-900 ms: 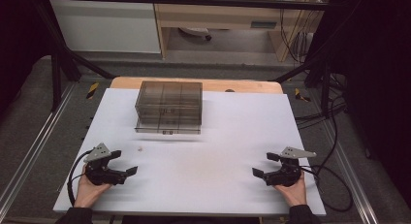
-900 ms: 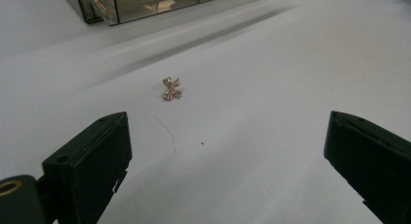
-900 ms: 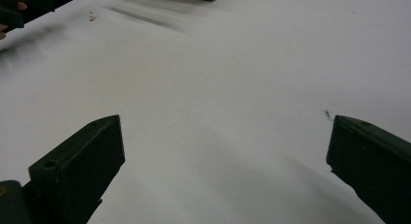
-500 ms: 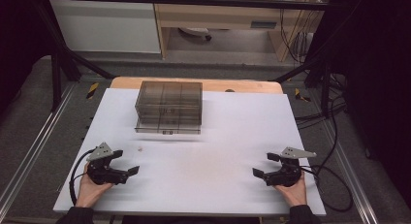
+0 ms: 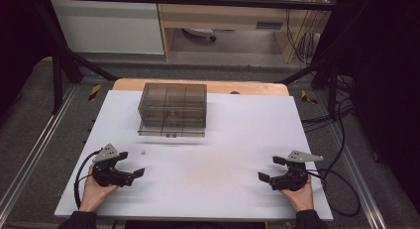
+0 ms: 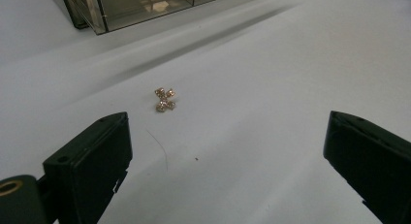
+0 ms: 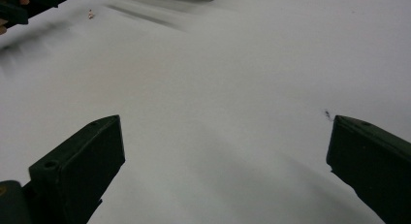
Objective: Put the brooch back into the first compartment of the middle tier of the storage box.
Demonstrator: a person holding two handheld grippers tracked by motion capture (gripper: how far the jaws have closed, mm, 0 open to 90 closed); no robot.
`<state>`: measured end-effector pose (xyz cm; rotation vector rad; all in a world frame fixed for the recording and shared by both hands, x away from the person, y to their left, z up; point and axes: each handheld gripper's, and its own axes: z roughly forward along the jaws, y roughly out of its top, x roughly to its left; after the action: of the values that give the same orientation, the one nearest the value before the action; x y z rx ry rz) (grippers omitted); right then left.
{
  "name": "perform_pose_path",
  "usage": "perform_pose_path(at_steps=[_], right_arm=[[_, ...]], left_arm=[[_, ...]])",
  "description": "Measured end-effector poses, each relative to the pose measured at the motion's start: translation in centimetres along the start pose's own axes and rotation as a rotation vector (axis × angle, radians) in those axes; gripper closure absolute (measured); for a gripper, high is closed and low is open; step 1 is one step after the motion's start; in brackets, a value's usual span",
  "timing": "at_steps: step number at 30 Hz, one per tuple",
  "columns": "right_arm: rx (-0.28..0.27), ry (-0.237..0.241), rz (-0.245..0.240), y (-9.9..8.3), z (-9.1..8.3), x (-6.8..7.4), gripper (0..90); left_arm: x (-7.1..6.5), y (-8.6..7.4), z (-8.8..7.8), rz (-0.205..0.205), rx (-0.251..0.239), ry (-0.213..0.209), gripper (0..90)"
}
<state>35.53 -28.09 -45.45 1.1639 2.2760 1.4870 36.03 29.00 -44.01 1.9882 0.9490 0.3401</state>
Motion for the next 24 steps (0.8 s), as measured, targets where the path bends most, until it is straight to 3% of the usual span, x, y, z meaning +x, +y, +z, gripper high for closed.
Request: perform_pose_path(at_steps=[24], right_arm=[[0.008, -0.007, -0.014, 0.0, 0.1, -0.1, 0.5]], left_arm=[[0.3, 1.1, -0.3, -0.001, 0.021, 0.011, 4.5]])
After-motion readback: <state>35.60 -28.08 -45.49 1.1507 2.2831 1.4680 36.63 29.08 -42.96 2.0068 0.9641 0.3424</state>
